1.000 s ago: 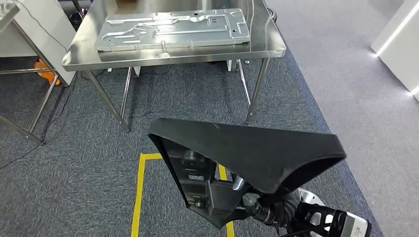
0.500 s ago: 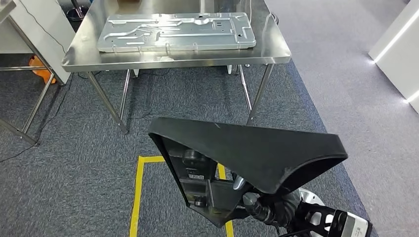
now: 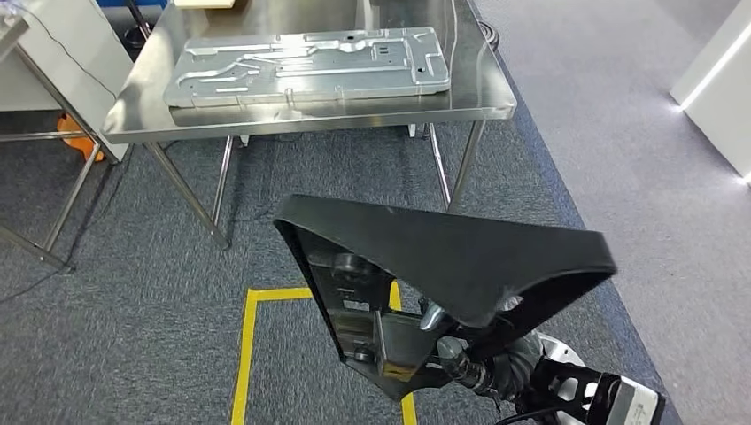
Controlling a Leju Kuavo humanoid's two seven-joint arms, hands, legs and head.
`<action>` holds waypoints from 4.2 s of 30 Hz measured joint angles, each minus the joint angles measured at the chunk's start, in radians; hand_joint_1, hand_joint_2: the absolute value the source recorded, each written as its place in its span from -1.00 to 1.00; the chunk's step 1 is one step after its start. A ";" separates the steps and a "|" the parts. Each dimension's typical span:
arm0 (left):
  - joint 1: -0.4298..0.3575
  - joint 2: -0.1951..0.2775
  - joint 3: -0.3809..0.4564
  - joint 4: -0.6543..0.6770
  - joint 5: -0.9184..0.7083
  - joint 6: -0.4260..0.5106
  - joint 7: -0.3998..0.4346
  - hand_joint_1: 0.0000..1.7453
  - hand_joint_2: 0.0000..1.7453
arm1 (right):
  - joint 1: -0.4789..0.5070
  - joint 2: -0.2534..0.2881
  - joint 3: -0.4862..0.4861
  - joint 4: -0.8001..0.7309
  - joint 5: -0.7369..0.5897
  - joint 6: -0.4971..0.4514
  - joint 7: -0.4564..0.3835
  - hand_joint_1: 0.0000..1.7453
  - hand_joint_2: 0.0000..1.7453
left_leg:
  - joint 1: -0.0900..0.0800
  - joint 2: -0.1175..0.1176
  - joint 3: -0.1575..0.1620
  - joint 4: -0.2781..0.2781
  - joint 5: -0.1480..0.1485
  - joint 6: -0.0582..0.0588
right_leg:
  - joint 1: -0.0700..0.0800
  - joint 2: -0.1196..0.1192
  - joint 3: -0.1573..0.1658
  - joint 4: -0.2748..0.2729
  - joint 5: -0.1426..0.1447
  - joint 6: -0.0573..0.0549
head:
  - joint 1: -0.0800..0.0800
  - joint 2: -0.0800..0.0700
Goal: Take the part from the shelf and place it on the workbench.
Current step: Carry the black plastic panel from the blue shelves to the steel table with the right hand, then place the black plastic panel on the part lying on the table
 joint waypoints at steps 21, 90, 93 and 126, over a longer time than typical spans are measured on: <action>0.006 -0.006 0.000 0.000 -0.001 -0.005 -0.002 -1.00 -1.00 | 0.008 -0.022 -0.008 -0.005 -0.010 0.007 0.002 1.00 1.00 | -0.007 -0.004 0.103 -0.197 0.099 0.053 | 0.006 0.002 -0.088 0.130 0.001 0.040 | 0.000 0.000; 0.006 0.002 0.002 -0.003 0.001 -0.016 -0.018 -1.00 -1.00 | 0.086 -0.003 -0.037 -0.062 0.043 -0.021 -0.040 1.00 1.00 | -0.009 0.000 0.084 -0.105 0.027 0.015 | -0.002 0.006 -0.021 0.016 0.002 0.002 | 0.000 0.000; 0.009 0.003 0.002 -0.003 0.000 -0.015 -0.018 -1.00 -1.00 | 0.085 -0.003 -0.037 -0.063 0.039 -0.024 -0.039 1.00 1.00 | -0.007 0.000 -0.042 0.091 -0.029 0.007 | -0.001 0.005 -0.004 0.017 -0.015 -0.004 | 0.000 0.000; 0.018 -0.007 0.002 -0.005 -0.015 -0.013 -0.013 -1.00 -1.00 | 0.151 -0.025 -0.054 -0.078 0.025 0.012 -0.065 1.00 1.00 | -0.003 0.002 -0.055 0.051 0.051 -0.003 | 0.003 0.008 0.032 0.013 -0.037 -0.006 | 0.001 0.000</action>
